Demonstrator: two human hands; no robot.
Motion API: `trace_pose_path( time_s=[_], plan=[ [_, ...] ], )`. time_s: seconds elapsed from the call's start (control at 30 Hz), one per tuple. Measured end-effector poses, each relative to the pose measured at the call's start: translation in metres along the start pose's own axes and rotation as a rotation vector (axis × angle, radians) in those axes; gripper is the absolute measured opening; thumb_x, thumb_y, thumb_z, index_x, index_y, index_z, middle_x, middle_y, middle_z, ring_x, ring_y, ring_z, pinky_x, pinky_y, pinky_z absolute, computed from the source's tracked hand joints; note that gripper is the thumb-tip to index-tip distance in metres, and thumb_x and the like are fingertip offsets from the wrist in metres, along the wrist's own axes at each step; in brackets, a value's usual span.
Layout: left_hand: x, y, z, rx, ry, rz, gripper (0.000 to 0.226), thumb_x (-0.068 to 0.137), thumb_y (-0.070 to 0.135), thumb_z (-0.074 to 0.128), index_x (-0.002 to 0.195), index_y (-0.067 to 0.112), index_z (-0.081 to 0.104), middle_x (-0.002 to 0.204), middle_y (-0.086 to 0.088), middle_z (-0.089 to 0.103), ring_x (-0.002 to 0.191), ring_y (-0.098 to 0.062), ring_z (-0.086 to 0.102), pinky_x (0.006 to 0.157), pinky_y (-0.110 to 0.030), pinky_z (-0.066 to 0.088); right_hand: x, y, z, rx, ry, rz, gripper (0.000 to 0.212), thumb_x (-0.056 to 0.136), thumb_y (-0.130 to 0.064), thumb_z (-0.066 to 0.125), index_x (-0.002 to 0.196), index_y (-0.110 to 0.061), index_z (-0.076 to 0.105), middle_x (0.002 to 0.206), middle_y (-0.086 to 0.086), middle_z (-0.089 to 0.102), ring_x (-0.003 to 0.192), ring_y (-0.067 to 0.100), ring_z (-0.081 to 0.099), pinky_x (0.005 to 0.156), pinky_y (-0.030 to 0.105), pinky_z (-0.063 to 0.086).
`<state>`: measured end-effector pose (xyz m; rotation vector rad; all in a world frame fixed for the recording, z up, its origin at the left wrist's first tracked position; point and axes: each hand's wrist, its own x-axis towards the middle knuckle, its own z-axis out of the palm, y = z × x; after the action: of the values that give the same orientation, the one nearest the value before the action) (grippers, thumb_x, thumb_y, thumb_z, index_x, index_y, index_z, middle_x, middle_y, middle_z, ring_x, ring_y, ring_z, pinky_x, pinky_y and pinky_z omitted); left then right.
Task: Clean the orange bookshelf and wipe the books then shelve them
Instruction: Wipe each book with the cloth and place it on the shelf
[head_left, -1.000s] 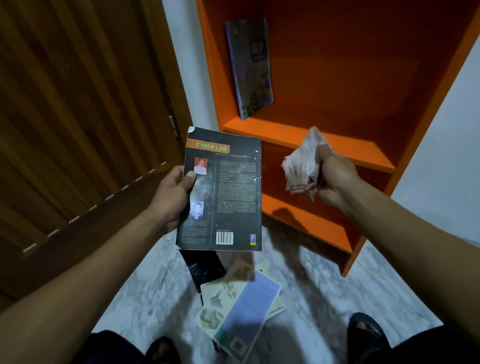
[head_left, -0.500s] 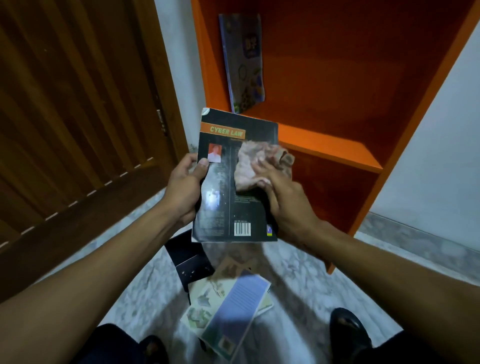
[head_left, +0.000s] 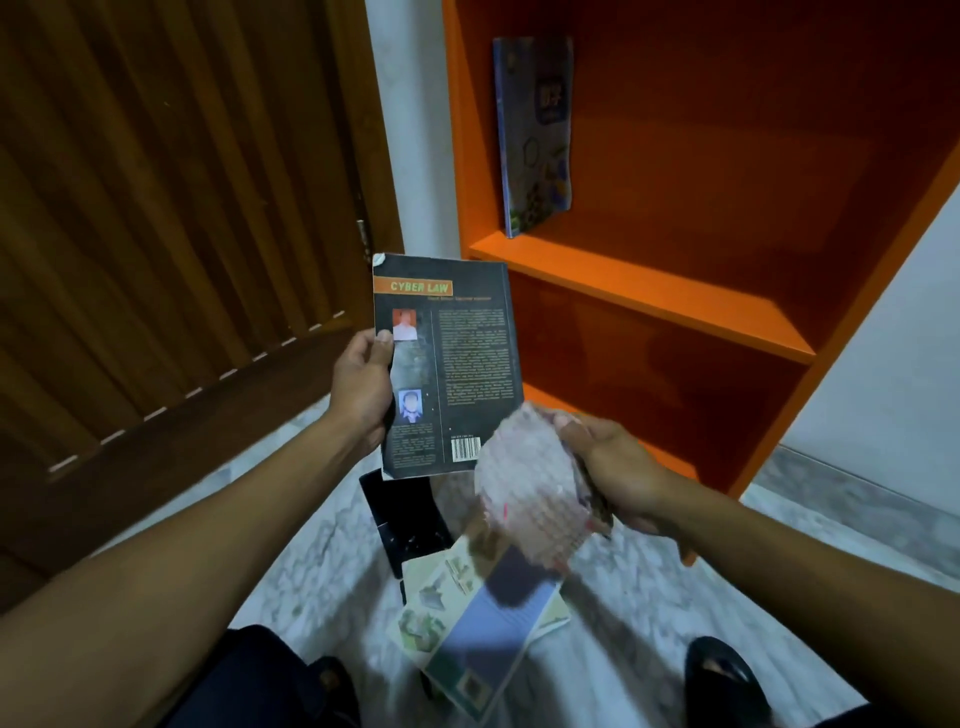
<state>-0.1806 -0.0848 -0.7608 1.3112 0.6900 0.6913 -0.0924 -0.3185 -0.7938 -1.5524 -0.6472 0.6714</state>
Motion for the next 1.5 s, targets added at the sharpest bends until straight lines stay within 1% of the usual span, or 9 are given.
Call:
trace_pose_path(
  time_s=[0.1, 0.23, 0.33, 0.47, 0.57, 0.9, 1.23, 1.37, 1.5],
  plan=[
    [-0.001, -0.002, -0.002, 0.035, -0.001, 0.008, 0.021, 0.105, 0.029, 0.045, 0.098, 0.016, 0.059, 0.099, -0.017, 0.068, 0.092, -0.031, 0.065, 0.087, -0.048, 0.053, 0.010, -0.023, -0.010, 0.428, 0.065, 0.216, 0.026, 0.102, -0.029, 0.050, 0.121, -0.017, 0.064, 0.119, 0.021, 0.068, 0.105, 0.035, 0.065, 0.094, 0.047, 0.051],
    [-0.014, 0.001, 0.004, 0.105, -0.097, 0.028, 0.023, 0.105, 0.031, 0.044, 0.102, 0.014, 0.059, 0.104, -0.020, 0.070, 0.093, -0.030, 0.068, 0.085, -0.046, 0.054, 0.022, -0.062, -0.027, 0.455, 0.210, 0.031, 0.036, 0.097, -0.008, 0.057, 0.133, -0.014, 0.055, 0.107, 0.020, 0.070, 0.080, 0.028, 0.070, 0.059, 0.033, 0.057],
    [-0.029, 0.002, 0.020, 0.100, -0.185, 0.052, 0.023, 0.105, 0.028, 0.044, 0.096, 0.014, 0.060, 0.088, -0.013, 0.069, 0.081, -0.026, 0.067, 0.076, -0.040, 0.052, 0.032, -0.082, -0.036, 0.142, 0.456, -0.253, 0.028, 0.097, -0.015, 0.058, 0.124, -0.010, 0.054, 0.099, 0.010, 0.067, 0.079, 0.025, 0.064, 0.064, 0.038, 0.052],
    [-0.050, -0.001, 0.048, 0.061, -0.325, 0.077, 0.021, 0.105, 0.025, 0.046, 0.098, 0.014, 0.063, 0.082, -0.005, 0.071, 0.075, -0.018, 0.068, 0.069, -0.033, 0.054, 0.048, -0.072, -0.027, -0.406, 0.434, -0.381, 0.028, 0.101, -0.037, 0.048, 0.121, -0.019, 0.042, 0.113, 0.002, 0.057, 0.112, 0.020, 0.055, 0.094, 0.053, 0.047],
    [-0.058, -0.003, 0.065, -0.022, -0.340, 0.069, 0.020, 0.104, 0.023, 0.047, 0.097, 0.014, 0.063, 0.082, -0.006, 0.070, 0.076, -0.019, 0.067, 0.070, -0.034, 0.054, 0.059, -0.053, -0.018, -0.766, 0.428, -0.429, 0.058, 0.101, -0.040, 0.037, 0.154, -0.023, 0.021, 0.158, 0.007, 0.029, 0.152, 0.023, 0.008, 0.121, 0.056, 0.000],
    [-0.033, 0.007, 0.061, -0.299, -0.184, -0.127, 0.017, 0.102, 0.007, 0.044, 0.106, 0.014, 0.059, 0.112, -0.023, 0.067, 0.095, -0.032, 0.067, 0.082, -0.043, 0.056, 0.031, -0.001, 0.031, -0.849, 0.036, -0.748, 0.050, 0.106, -0.037, 0.029, 0.155, -0.036, 0.018, 0.165, -0.011, 0.006, 0.154, 0.022, -0.002, 0.120, 0.060, 0.009],
    [-0.003, 0.012, 0.017, -0.506, -0.062, -0.214, 0.021, 0.107, 0.023, 0.040, 0.114, 0.013, 0.058, 0.119, -0.017, 0.067, 0.108, -0.036, 0.066, 0.094, -0.060, 0.050, -0.001, 0.057, 0.015, -0.852, -0.330, -0.887, 0.033, 0.102, -0.007, 0.039, 0.127, -0.002, 0.061, 0.149, 0.010, 0.049, 0.146, 0.028, 0.033, 0.119, 0.048, 0.028],
    [0.000, 0.010, 0.006, -0.430, -0.045, -0.188, 0.023, 0.107, 0.026, 0.041, 0.112, 0.015, 0.060, 0.122, -0.017, 0.069, 0.111, -0.036, 0.066, 0.094, -0.061, 0.051, -0.008, 0.068, 0.004, -0.842, -0.308, -0.530, 0.021, 0.102, -0.020, 0.042, 0.109, -0.012, 0.059, 0.105, 0.003, 0.067, 0.097, 0.018, 0.064, 0.085, 0.043, 0.052],
    [0.000, 0.008, 0.003, -0.409, -0.056, -0.187, 0.023, 0.105, 0.026, 0.043, 0.113, 0.016, 0.062, 0.124, -0.018, 0.068, 0.117, -0.040, 0.063, 0.097, -0.069, 0.045, -0.005, 0.057, 0.007, -0.160, 0.042, 0.042, 0.019, 0.103, -0.008, 0.044, 0.105, -0.014, 0.062, 0.069, -0.008, 0.065, 0.058, 0.001, 0.061, 0.051, 0.018, 0.047]
  ],
)
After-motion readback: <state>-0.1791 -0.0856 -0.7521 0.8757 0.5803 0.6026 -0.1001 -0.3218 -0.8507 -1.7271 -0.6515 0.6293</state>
